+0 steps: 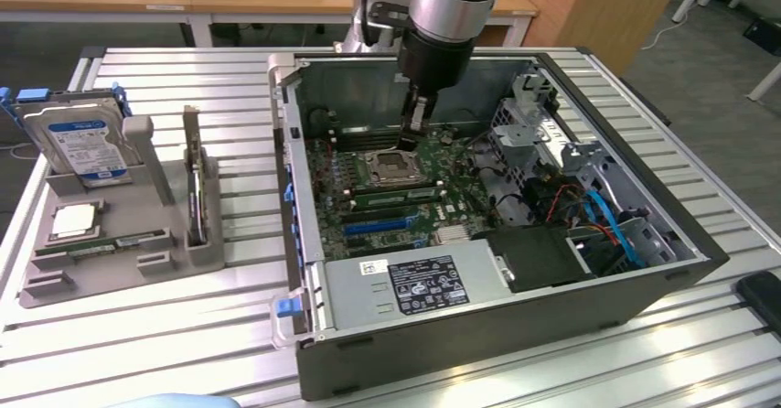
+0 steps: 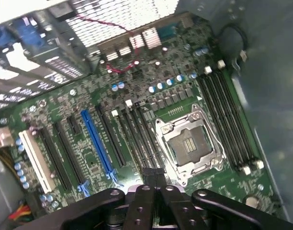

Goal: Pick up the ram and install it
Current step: 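Press down the ram until it locks into place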

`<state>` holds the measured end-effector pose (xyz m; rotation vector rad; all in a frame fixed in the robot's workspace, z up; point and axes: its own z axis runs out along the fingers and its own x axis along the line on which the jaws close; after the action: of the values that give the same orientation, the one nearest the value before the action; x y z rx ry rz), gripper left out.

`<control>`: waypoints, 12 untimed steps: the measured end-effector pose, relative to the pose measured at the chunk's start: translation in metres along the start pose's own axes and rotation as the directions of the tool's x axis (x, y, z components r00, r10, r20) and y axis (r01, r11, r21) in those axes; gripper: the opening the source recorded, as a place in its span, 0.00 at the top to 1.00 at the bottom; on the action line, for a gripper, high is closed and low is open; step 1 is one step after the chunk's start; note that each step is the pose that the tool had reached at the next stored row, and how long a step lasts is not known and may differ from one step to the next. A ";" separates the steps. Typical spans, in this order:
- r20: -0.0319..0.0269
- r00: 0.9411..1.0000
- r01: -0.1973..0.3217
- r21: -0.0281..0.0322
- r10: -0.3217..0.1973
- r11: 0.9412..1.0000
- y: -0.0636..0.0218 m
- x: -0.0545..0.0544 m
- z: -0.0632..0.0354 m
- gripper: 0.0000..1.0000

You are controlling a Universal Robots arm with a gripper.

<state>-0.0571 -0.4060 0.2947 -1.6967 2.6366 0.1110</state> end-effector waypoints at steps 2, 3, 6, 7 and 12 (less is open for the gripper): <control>0.002 0.999 -0.035 0.001 0.035 0.999 0.0000 0.000 0.0004 0.90; 0.003 0.999 -0.053 0.002 0.052 0.999 0.0000 0.000 0.0005 0.90; 0.006 0.994 -0.105 0.004 0.105 0.994 0.0000 0.000 0.0011 0.90; 0.007 0.992 -0.123 0.005 0.123 0.992 -0.0001 0.000 0.0013 0.90; 0.012 0.978 -0.208 0.008 0.207 0.978 -0.0001 0.000 0.0022 0.90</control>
<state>-0.0571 -0.4060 0.2925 -1.4085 2.7933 0.1089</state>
